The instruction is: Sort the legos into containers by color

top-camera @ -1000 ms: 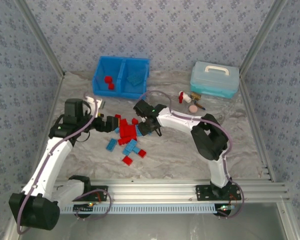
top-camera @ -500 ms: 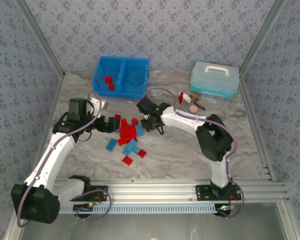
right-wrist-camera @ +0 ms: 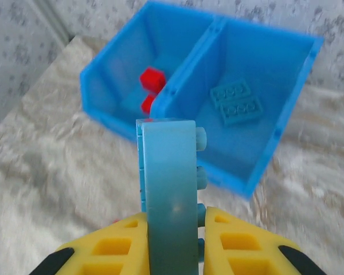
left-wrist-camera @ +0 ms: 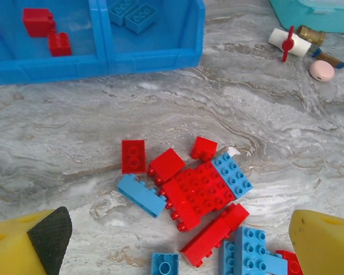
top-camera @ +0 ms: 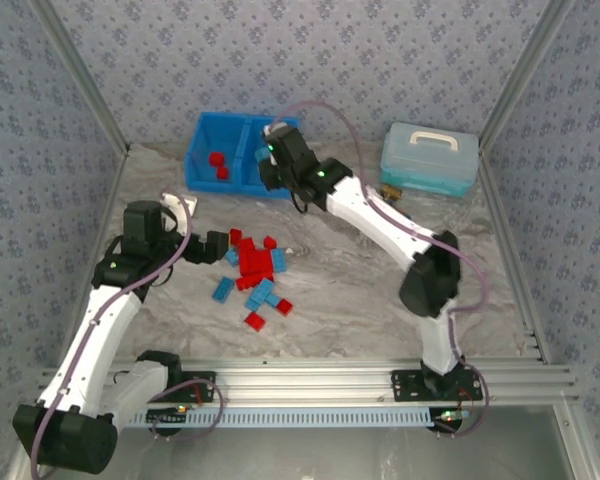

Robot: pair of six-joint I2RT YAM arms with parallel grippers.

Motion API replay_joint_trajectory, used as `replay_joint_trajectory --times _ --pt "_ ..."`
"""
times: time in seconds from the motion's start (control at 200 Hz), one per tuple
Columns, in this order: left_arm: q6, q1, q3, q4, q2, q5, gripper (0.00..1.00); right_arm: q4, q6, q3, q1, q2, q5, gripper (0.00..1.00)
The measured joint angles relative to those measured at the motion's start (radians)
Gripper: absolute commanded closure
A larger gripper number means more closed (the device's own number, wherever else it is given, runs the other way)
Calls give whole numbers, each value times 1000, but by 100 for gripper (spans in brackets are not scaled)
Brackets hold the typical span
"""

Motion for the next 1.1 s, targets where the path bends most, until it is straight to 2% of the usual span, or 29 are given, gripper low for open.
replay_joint_trajectory --times 0.14,0.225,0.43,0.56,0.6,0.72,0.874,0.984,1.099 --pt "0 0 -2 3 0 -18 1 -88 -4 459 -33 347 11 76" --pt "0 0 -6 5 0 -27 1 -116 19 583 -56 476 -7 76" --pt "0 0 -8 5 1 -34 1 -123 122 580 -115 550 -106 74" --pt "0 0 -8 10 2 -34 1 -85 129 589 -120 552 -115 72" --pt "0 0 -8 11 2 -34 1 -74 138 594 -116 552 -117 69" --pt "0 0 -8 11 2 -34 1 -53 168 606 -104 552 -133 52" --pt "0 0 -8 11 2 -37 1 -56 182 631 -102 548 -147 50" --pt "0 0 -8 11 6 -42 1 -115 170 624 -107 508 -159 49" --pt "-2 0 -10 12 15 -72 1 -189 117 504 -108 351 -166 47"
